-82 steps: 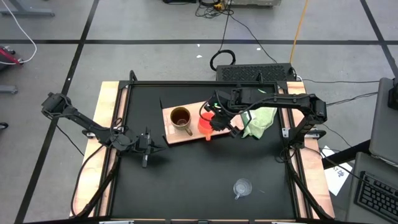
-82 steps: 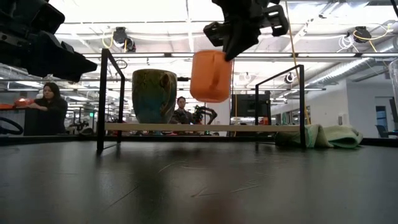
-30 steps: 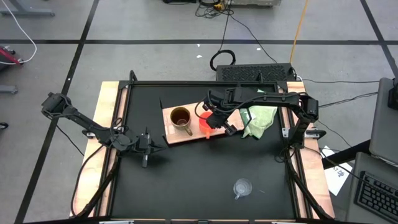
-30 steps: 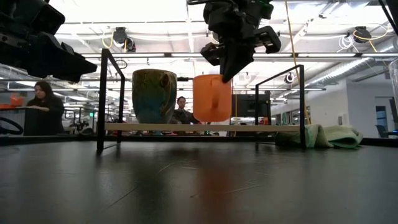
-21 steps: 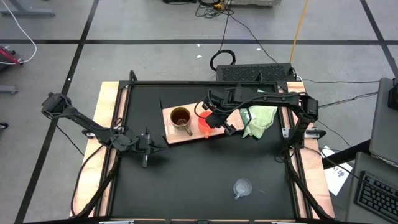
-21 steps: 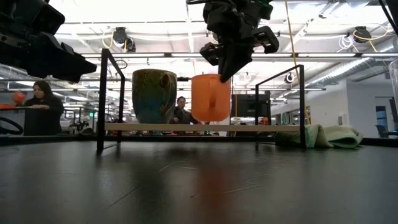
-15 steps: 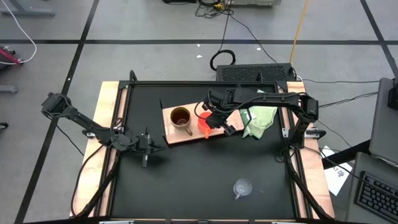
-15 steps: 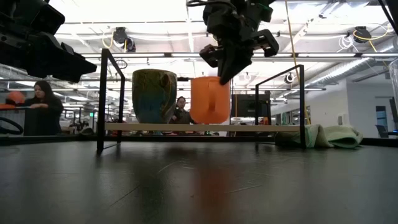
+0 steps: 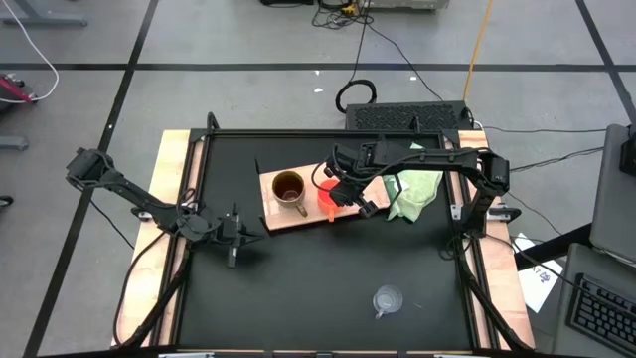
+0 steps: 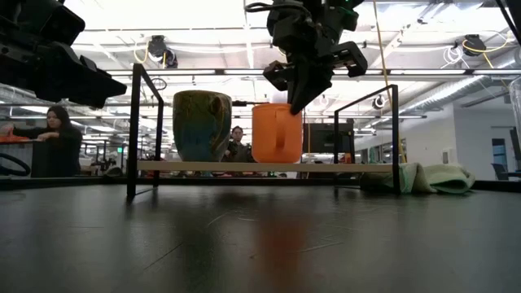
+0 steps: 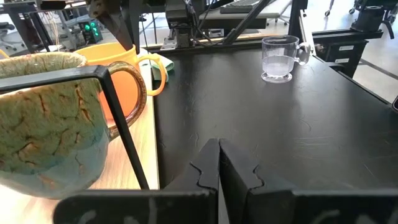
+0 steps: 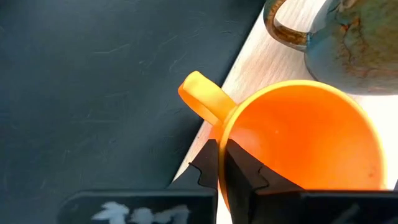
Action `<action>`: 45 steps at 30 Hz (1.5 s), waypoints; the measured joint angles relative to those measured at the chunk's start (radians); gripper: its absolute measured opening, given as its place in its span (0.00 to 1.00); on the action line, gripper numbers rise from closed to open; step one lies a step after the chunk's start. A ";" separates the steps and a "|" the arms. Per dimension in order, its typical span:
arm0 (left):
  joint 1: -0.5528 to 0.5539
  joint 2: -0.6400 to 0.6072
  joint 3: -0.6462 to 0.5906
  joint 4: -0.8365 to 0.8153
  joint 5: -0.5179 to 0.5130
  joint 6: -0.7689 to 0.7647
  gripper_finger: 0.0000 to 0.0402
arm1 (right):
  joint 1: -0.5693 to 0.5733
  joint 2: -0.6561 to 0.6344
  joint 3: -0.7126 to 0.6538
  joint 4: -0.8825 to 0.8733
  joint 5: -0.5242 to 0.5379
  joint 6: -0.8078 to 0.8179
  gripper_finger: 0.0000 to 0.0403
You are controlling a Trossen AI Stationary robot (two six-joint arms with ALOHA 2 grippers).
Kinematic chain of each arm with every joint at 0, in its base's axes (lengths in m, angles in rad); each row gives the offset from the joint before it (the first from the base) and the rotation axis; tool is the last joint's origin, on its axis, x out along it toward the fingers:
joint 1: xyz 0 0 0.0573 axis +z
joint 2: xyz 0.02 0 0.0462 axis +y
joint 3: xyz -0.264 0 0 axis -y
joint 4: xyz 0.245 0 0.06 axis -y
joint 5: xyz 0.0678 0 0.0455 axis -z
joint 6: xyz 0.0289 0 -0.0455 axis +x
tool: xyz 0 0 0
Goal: Stack small to large cups/mugs on shelf
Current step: Put the orange mug on the shelf, then adjust the dark green mug on the shelf
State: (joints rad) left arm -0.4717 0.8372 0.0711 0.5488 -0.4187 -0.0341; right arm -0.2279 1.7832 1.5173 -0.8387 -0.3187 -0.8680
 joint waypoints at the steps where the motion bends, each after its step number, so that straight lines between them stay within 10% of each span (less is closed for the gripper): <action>1: 0.000 0.000 0.000 0.000 0.000 0.000 0.02 | 0.000 0.000 0.000 0.000 0.000 0.000 0.00; 30: 0.000 0.000 0.000 0.000 -0.001 -0.005 0.02 | 0.000 0.000 -0.002 0.018 0.004 0.036 0.07; 45: 0.000 0.000 0.000 -0.006 -0.001 -0.022 0.02 | 0.000 -0.005 -0.002 0.018 0.007 0.045 0.28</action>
State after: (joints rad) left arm -0.4719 0.8371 0.0711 0.5423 -0.4194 -0.0565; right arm -0.2276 1.7785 1.5154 -0.8204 -0.3116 -0.8230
